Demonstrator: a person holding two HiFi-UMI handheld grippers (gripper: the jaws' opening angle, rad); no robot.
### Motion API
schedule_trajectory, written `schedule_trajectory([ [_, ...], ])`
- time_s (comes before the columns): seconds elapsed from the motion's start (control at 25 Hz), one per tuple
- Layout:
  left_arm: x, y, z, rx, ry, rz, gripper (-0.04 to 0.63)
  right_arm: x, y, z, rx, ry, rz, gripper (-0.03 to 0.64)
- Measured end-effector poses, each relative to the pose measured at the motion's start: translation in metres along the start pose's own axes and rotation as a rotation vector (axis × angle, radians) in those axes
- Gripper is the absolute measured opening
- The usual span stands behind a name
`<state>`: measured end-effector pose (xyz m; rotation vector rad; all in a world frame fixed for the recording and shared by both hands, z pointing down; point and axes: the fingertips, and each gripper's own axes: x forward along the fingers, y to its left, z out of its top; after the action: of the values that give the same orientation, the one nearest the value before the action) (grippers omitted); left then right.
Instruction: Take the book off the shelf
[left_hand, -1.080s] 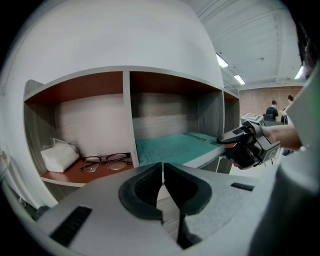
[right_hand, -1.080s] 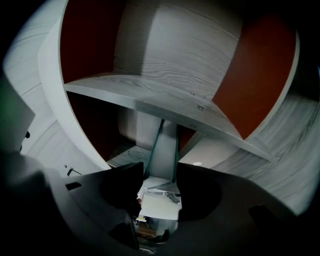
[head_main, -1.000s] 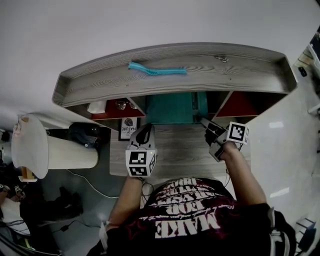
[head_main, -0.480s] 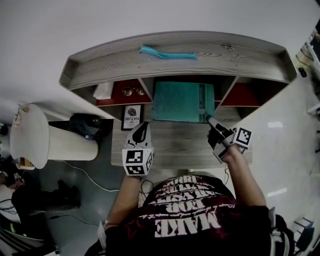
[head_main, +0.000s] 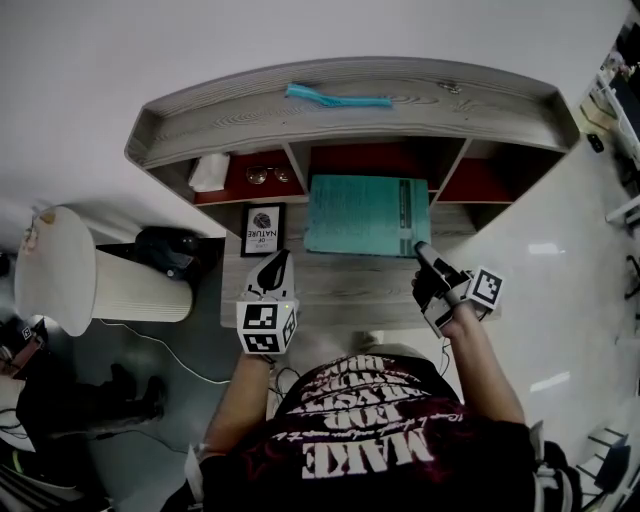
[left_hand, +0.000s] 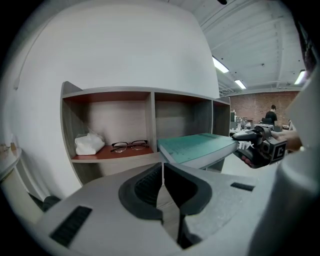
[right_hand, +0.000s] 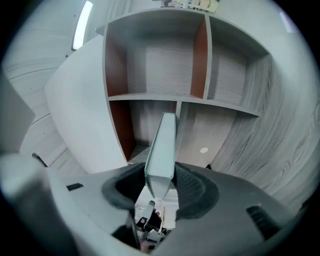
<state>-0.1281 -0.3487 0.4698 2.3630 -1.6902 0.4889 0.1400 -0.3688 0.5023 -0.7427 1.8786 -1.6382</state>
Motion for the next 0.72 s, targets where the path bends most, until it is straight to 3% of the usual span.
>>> schedule_trajectory([
  [0.4, -0.023, 0.009, -0.031, -0.010, 0.060, -0.003, 0.017, -0.016, 0.002, -0.020, 0.055, -0.051, 0.016, 0.179],
  [0.72, -0.033, 0.012, -0.051, -0.030, 0.084, -0.013, 0.017, -0.021, -0.006, -0.038, 0.001, -0.039, -0.028, 0.178],
])
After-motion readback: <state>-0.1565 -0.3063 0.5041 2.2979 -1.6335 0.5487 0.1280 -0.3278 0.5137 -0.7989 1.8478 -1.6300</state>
